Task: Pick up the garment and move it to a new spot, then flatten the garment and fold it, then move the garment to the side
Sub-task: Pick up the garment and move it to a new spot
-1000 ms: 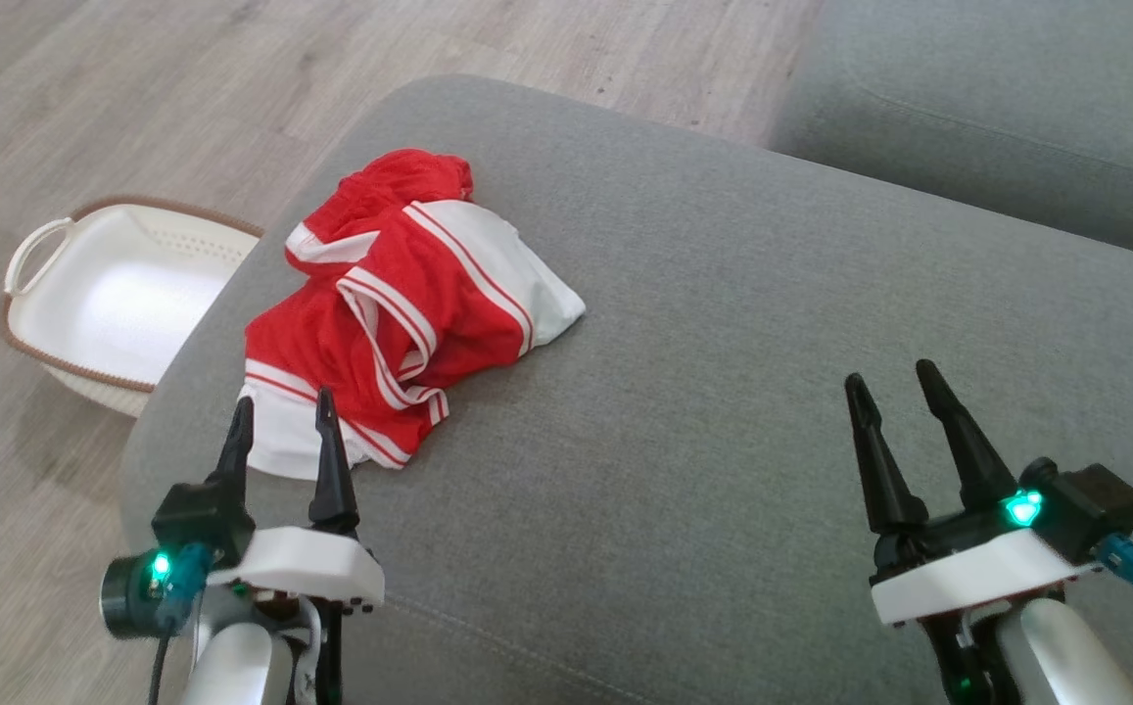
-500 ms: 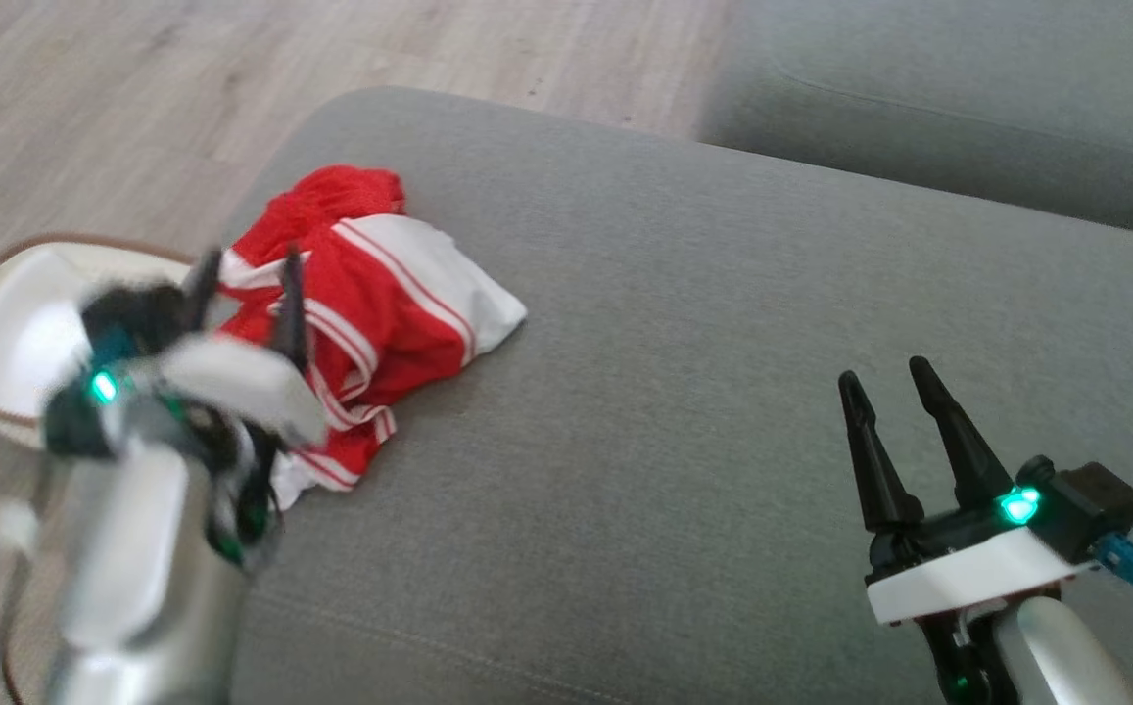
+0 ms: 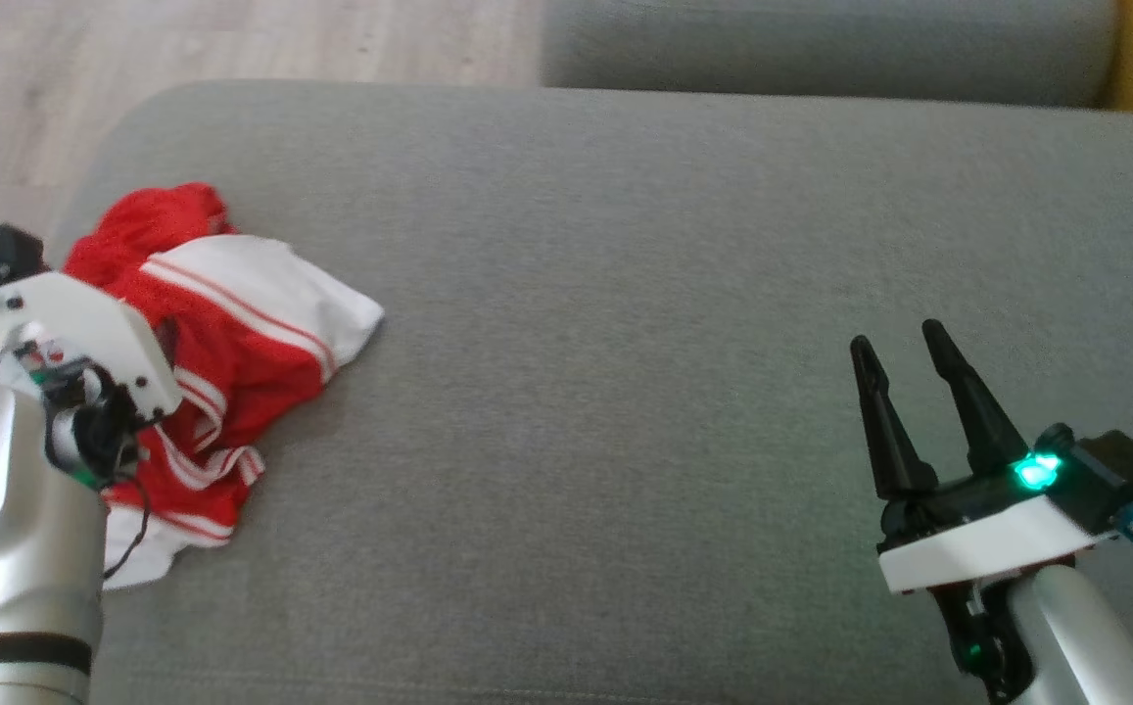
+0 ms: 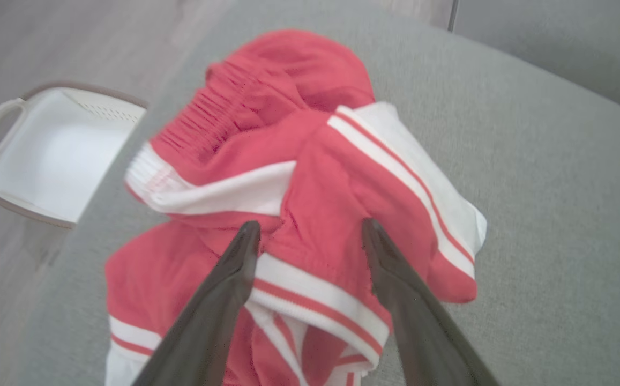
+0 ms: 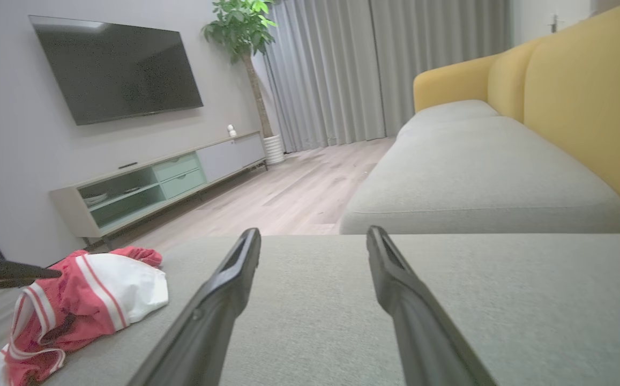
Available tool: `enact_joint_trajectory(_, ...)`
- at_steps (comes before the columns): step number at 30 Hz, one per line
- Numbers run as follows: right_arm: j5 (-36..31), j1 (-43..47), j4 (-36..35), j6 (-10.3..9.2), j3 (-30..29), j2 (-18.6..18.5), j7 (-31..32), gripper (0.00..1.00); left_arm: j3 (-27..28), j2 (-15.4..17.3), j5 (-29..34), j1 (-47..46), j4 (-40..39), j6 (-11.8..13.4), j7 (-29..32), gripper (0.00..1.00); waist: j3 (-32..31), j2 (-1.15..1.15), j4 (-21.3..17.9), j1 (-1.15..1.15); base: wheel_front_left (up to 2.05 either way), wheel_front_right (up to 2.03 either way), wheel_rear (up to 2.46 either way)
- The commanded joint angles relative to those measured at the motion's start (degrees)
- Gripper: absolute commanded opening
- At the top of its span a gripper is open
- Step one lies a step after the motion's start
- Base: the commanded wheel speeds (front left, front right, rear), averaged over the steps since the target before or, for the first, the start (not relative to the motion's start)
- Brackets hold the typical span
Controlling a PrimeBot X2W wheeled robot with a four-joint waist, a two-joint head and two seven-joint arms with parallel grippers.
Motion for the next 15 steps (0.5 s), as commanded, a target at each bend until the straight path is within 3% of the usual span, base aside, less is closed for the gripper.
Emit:
enact_joint_trajectory(1, 0.72, -2.56, -2.12, 0.44, 0.52, -1.02, -0.62, 1.00, 2.25, 2.99, -0.86, -3.15, 0.42, 0.15, 2.16, 1.00, 1.87, 0.00, -2.67, 0.00, 0.00, 0.00, 0.00)
enact_joint_trajectory(7, 1.06, -2.89, -2.39, 0.44, 0.07, -1.36, -0.62, 1.00, 1.75, 3.40, -1.93, -2.61, 4.30, -1.03, 6.54, 1.00, 2.69, 0.00, -3.69, 0.00, 0.00, 0.00, 0.00)
enact_joint_trajectory(8, 1.10, -2.92, -2.42, 0.44, 0.01, -1.40, -0.62, 1.00, 1.63, 3.51, -1.99, -2.59, 4.62, -1.18, 6.86, 0.95, 2.77, 0.00, -3.73, 0.00, 0.00, 0.00, 0.00)
enact_joint_trajectory(9, 1.13, -2.96, -2.43, 0.44, -0.05, -1.43, -0.62, 1.00, 1.59, 3.63, -1.99, -2.64, 4.69, -1.20, 6.67, 0.38, 2.84, 0.00, -3.72, 0.00, 0.00, 0.00, 0.00)
enact_joint_trajectory(10, 1.13, -3.02, -2.39, 0.44, -0.15, -1.43, -0.62, 1.00, 1.54, 3.74, -1.93, -2.69, 4.72, -1.18, 6.29, 0.00, 2.87, 0.00, -3.67, 0.00, 0.00, 0.00, 0.00)
enact_joint_trajectory(15, 0.95, -2.94, -2.00, 0.44, -0.69, -1.07, -0.62, 1.00, 0.84, 3.94, -1.89, -3.15, 4.31, -2.24, 5.20, 0.00, 1.90, 0.00, -2.85, 0.00, 0.00, 0.00, 0.00)
